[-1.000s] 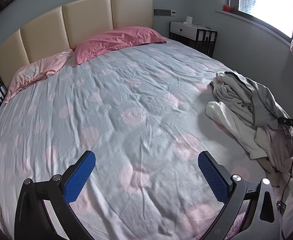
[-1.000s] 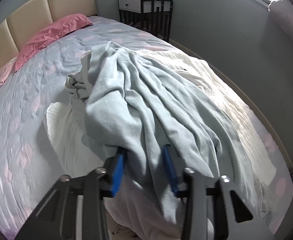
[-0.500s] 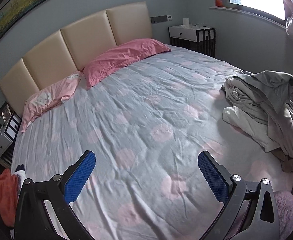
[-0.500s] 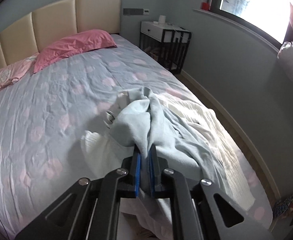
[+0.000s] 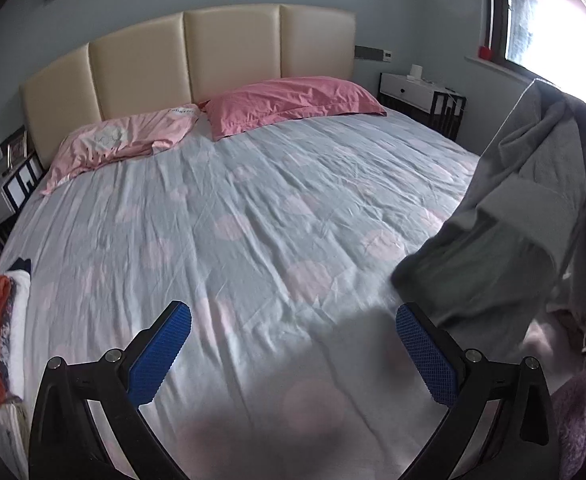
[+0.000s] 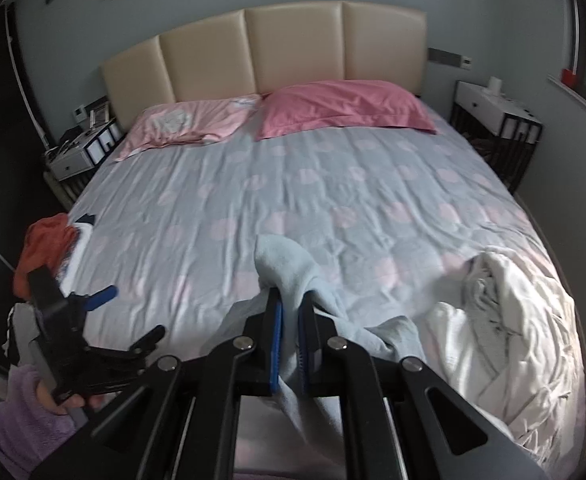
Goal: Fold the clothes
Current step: 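Pull the pale green garment out with the right gripper while the left gripper grasps its edge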
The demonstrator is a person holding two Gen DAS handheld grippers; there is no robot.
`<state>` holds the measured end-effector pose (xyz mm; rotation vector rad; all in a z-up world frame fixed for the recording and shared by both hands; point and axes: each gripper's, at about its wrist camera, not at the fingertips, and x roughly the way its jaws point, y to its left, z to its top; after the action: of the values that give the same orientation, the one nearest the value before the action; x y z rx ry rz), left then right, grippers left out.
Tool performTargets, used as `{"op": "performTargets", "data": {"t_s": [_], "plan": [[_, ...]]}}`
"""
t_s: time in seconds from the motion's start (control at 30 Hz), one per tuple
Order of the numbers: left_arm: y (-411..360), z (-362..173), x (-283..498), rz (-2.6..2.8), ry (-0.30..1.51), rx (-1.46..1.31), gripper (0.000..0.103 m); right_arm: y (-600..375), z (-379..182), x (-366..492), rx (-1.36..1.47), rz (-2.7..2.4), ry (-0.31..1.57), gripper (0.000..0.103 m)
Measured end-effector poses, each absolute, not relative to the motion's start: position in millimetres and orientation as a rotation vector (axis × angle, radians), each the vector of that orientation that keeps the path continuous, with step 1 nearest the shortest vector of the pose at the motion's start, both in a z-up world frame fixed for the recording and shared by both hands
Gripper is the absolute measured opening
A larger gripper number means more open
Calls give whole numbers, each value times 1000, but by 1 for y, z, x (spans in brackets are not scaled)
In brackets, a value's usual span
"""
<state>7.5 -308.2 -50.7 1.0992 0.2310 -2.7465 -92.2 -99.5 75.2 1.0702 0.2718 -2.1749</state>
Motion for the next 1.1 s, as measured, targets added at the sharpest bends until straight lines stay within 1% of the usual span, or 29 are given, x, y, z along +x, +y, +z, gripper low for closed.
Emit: {"op": "performTargets", "data": {"t_s": [0.1, 0.17, 0.23, 0.33, 0.4, 0.5, 0.63, 0.73, 0.8, 0.87, 0.97, 1.1], "plan": [[-334, -60, 18, -2745, 323, 1091, 103, -147, 66, -72, 1059, -2120, 315, 7], [-350, -66, 24, -2742, 385, 1085, 103, -166, 46, -69, 1106, -2110, 319, 7], [-358, -71, 28, -2736, 403, 1093, 103, -173, 17, -74, 1173, -2101, 292, 7], [-361, -75, 31, -2746, 441, 1113, 103, -168, -27, -83, 1218, -2156, 306, 7], [-357, -75, 30, -2754, 431, 1123, 103, -158, -55, -89, 1257, -2182, 292, 8], [-349, -79, 25, -2760, 385, 1157, 103, -136, -85, -99, 1318, -2189, 223, 11], [-326, -90, 17, -2784, 340, 1238, 103, -113, -115, -105, 1349, -2194, 146, 12], [-306, -98, 12, -2816, 321, 1306, 103, -93, -129, -110, 1348, -2188, 42, 18], [-292, -104, 9, -2836, 309, 1352, 103, -78, -139, -115, 1377, -2169, -69, 25], [-278, -109, 5, -2855, 296, 1398, 103, -64, -149, -121, 1413, -2155, -170, 27], [-258, -117, 1, -2883, 275, 1469, 103, -54, -157, -129, 1449, -2147, -249, 29], [-230, -128, -6, -2917, 247, 1565, 103, -48, -159, -132, 1458, -2127, -285, 29]]}}
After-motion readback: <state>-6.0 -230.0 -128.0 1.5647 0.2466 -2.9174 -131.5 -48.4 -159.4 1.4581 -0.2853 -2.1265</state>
